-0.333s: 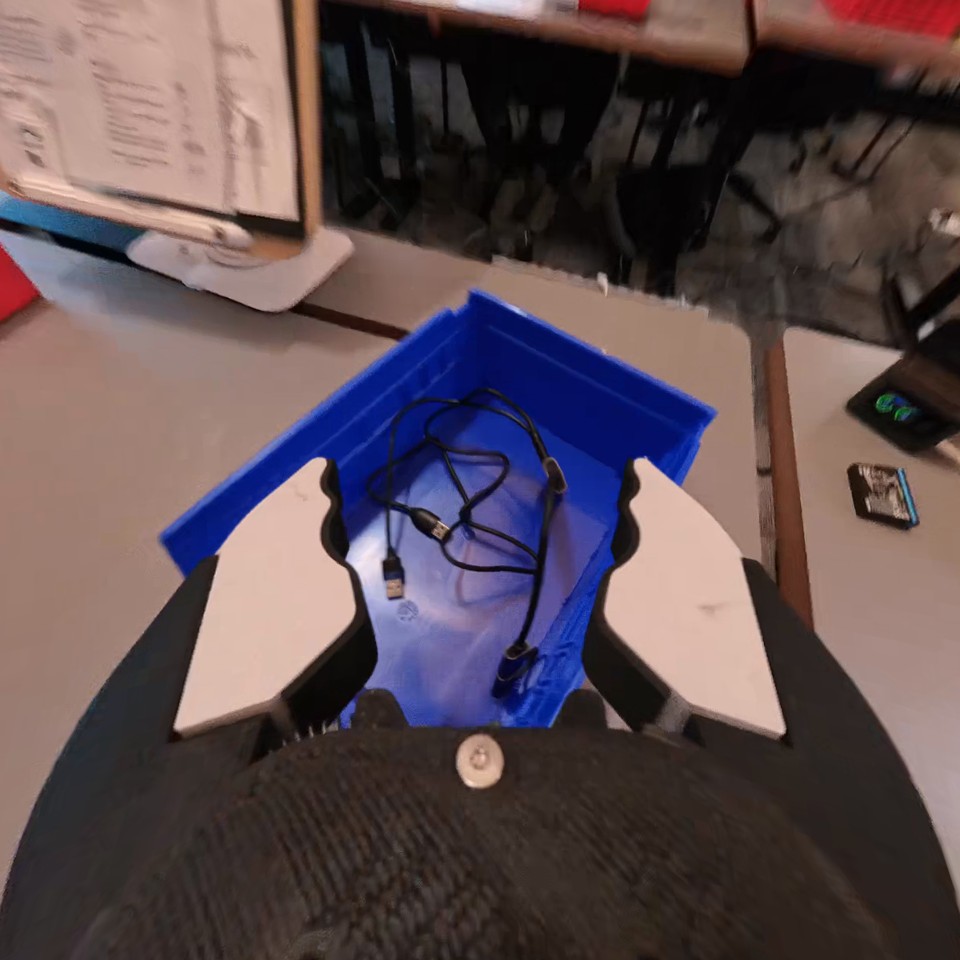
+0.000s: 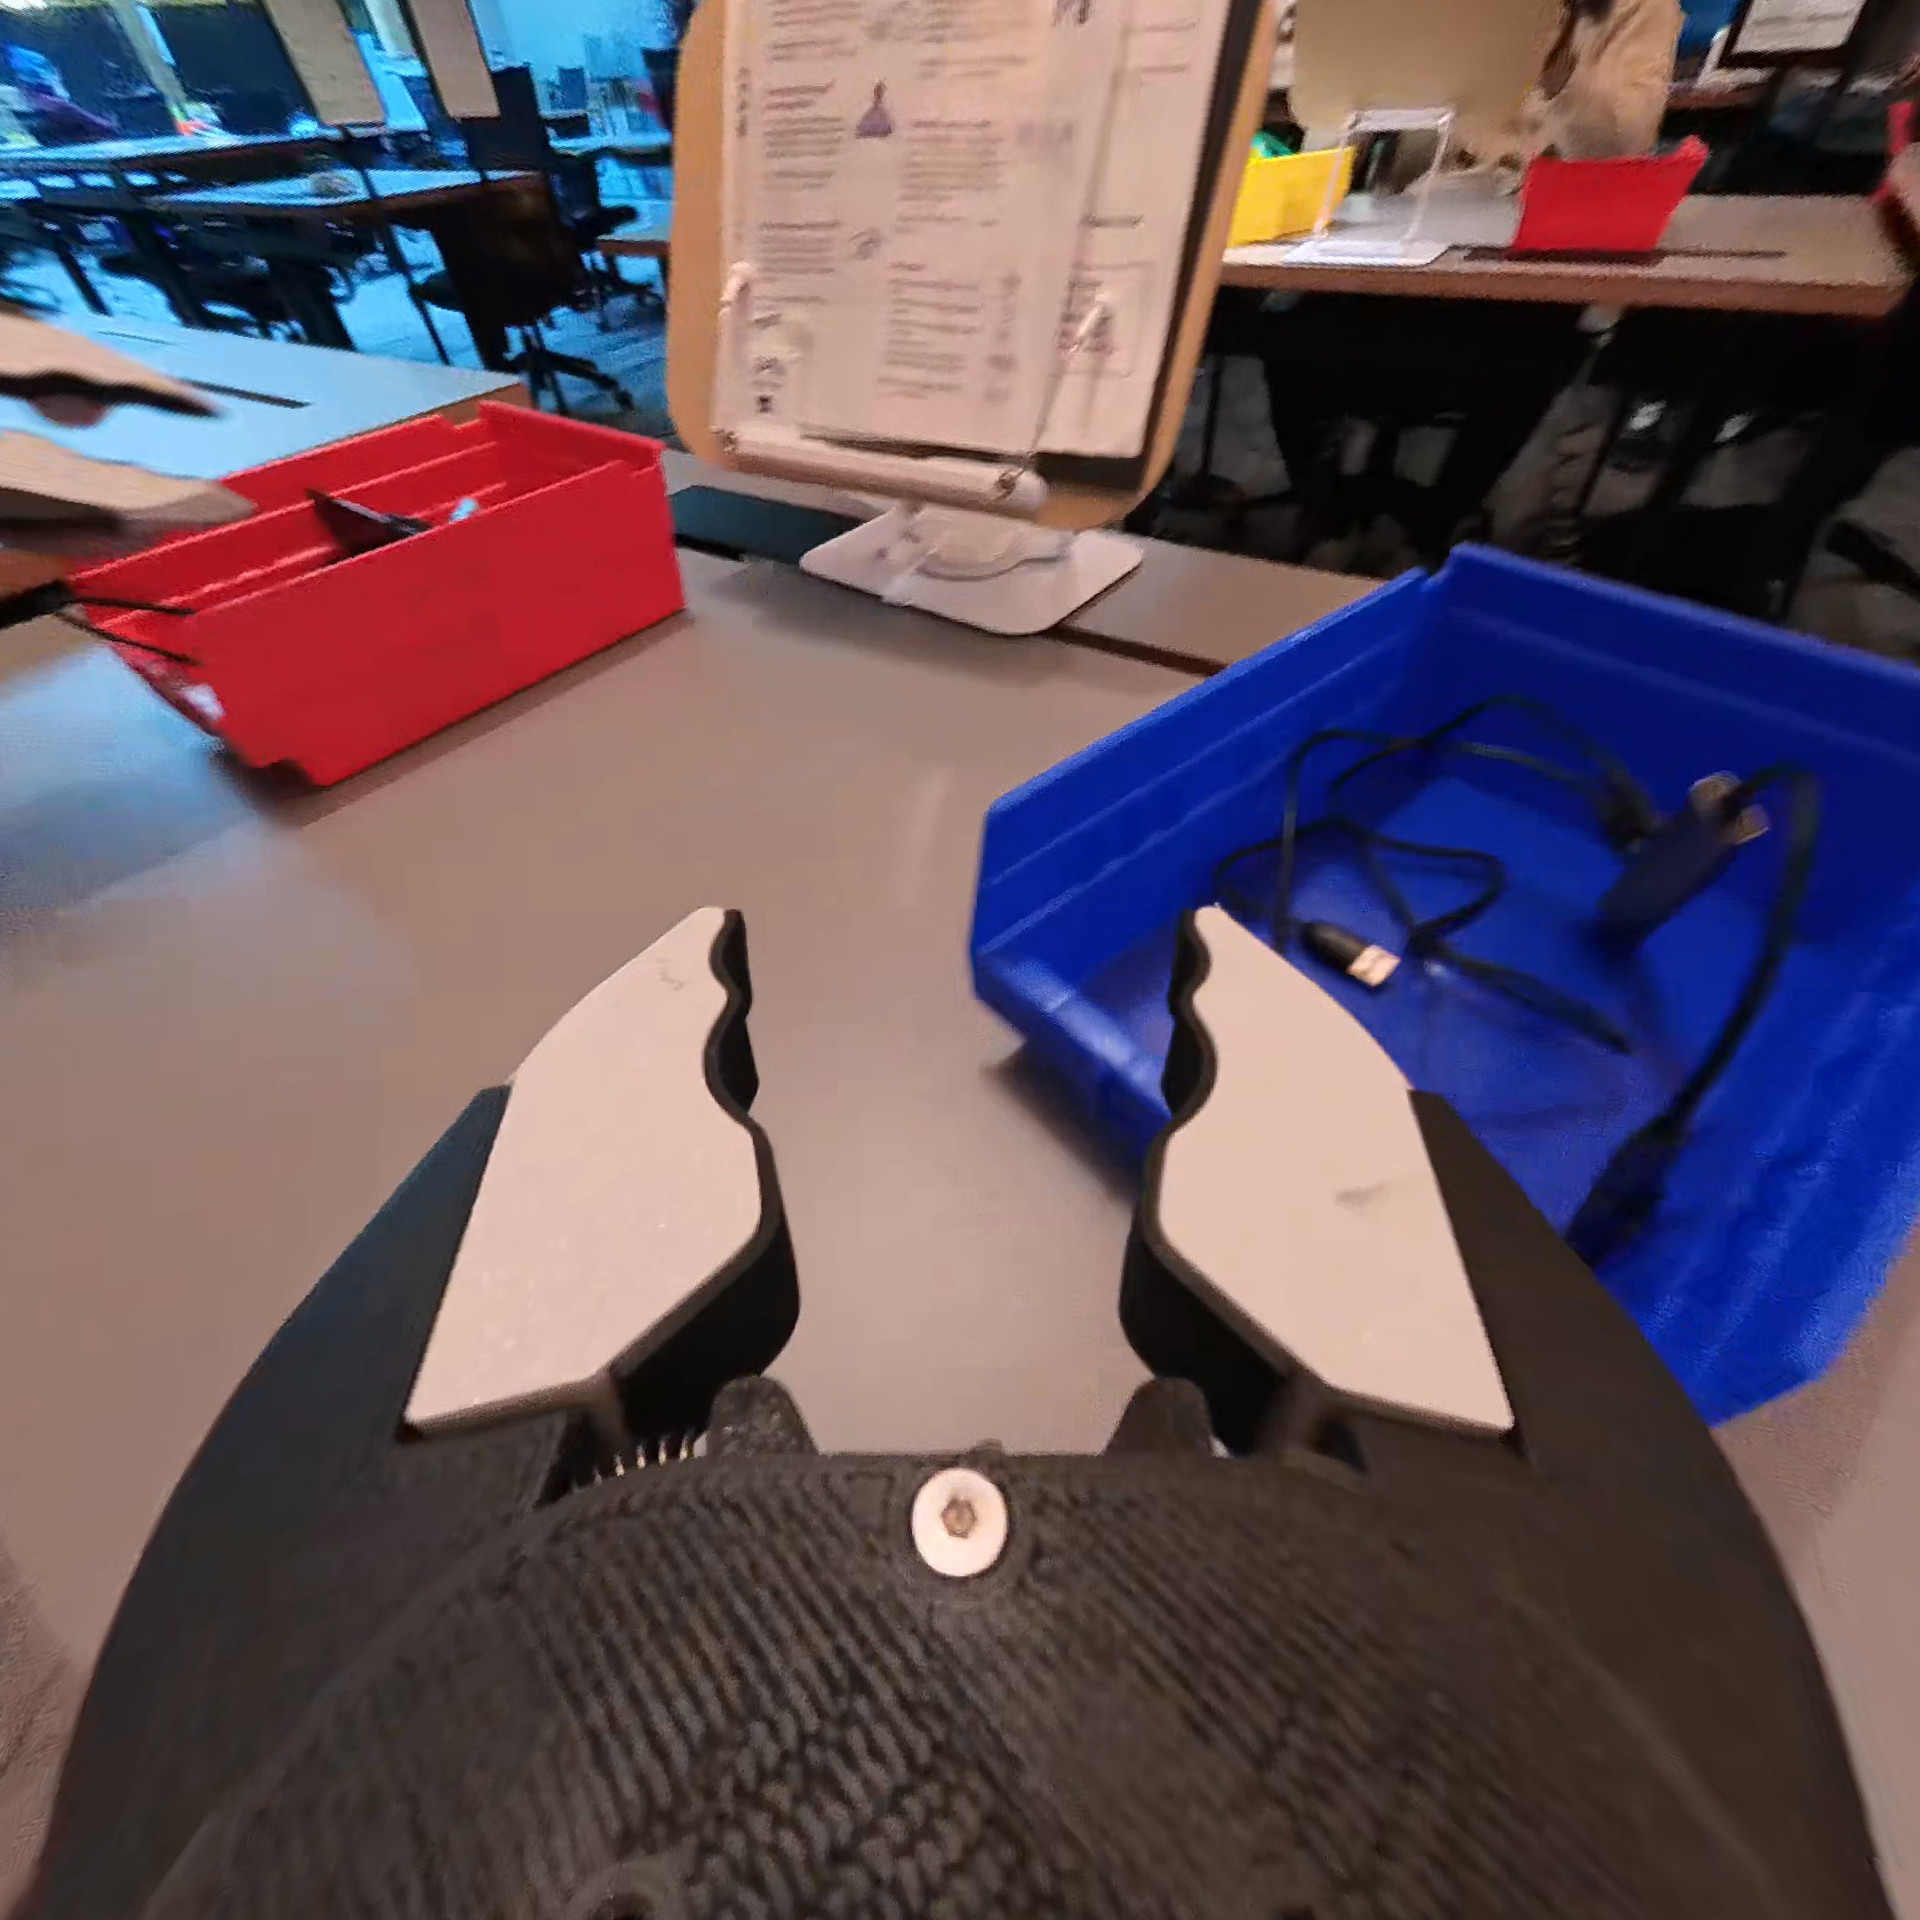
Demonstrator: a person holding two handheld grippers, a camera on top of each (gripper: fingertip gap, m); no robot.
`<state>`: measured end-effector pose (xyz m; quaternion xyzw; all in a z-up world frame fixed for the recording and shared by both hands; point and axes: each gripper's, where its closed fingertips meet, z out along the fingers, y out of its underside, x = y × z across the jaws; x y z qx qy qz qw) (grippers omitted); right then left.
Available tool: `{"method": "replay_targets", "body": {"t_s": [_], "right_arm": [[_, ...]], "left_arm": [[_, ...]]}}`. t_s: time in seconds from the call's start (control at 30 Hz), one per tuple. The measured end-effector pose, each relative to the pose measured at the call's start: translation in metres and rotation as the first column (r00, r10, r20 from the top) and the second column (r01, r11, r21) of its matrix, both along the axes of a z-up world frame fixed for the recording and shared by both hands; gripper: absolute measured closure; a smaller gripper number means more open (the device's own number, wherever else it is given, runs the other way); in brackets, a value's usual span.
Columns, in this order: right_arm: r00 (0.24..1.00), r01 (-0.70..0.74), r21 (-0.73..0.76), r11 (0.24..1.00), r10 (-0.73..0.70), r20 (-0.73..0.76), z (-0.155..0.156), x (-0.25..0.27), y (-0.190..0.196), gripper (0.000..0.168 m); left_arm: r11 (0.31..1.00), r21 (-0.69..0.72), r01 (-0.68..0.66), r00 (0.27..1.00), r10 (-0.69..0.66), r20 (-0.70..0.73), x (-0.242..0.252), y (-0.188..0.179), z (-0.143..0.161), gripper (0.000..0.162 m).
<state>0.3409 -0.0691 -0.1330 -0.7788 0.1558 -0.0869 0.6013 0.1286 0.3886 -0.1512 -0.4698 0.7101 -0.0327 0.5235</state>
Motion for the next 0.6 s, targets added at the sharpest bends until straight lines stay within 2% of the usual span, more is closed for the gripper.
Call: {"method": "replay_targets", "body": {"t_s": [0.03,0.1,0.13,0.23,0.37,0.43,0.47,0.5,0.57,0.6], "right_arm": [[1.0,-0.015,-0.006,1.0,0.015,-0.014,-0.007,-0.01,-0.001,0.091],[0.999,-0.023,-0.025,0.999,0.022,-0.039,-0.02,-0.025,-0.006,0.092],[0.998,-0.021,-0.026,0.999,0.02,-0.051,-0.025,-0.031,-0.009,0.092],[0.993,-0.062,0.012,0.998,0.063,-0.095,-0.035,-0.052,-0.018,0.095],[0.979,-0.109,0.074,0.991,0.12,-0.165,-0.041,-0.07,-0.031,0.103],[0.976,-0.105,0.098,0.99,0.121,-0.18,-0.041,-0.071,-0.035,0.108],[0.976,-0.1,0.104,0.99,0.118,-0.182,-0.04,-0.07,-0.036,0.109],[0.977,-0.092,0.106,0.99,0.111,-0.185,-0.04,-0.068,-0.037,0.108],[0.976,-0.072,0.107,0.992,0.092,-0.196,-0.04,-0.063,-0.037,0.107],[0.976,-0.069,0.108,0.992,0.09,-0.201,-0.041,-0.062,-0.037,0.108]], "left_arm": [[0.994,0.1,0.041,0.999,-0.037,-0.038,0.009,0.011,-0.003,0.119],[0.965,0.211,0.153,0.983,-0.126,-0.134,0.024,0.024,-0.013,0.12],[0.957,0.193,0.217,0.963,-0.178,-0.201,0.029,0.026,-0.022,0.121],[0.955,-0.057,0.289,0.904,-0.293,-0.311,0.034,0.03,-0.041,0.118],[0.943,-0.258,0.209,0.876,-0.298,-0.378,0.043,0.061,-0.027,0.112],[0.94,-0.332,0.075,0.881,-0.218,-0.42,0.05,0.081,-0.021,0.111],[0.906,-0.417,-0.069,0.883,-0.139,-0.449,0.052,0.088,-0.022,0.111],[0.833,-0.487,-0.261,0.862,-0.026,-0.506,0.052,0.096,-0.026,0.111],[0.589,-0.543,-0.598,0.746,0.162,-0.646,0.046,0.105,-0.04,0.11],[0.477,-0.562,-0.676,0.706,0.198,-0.68,0.048,0.104,-0.046,0.106]]}}
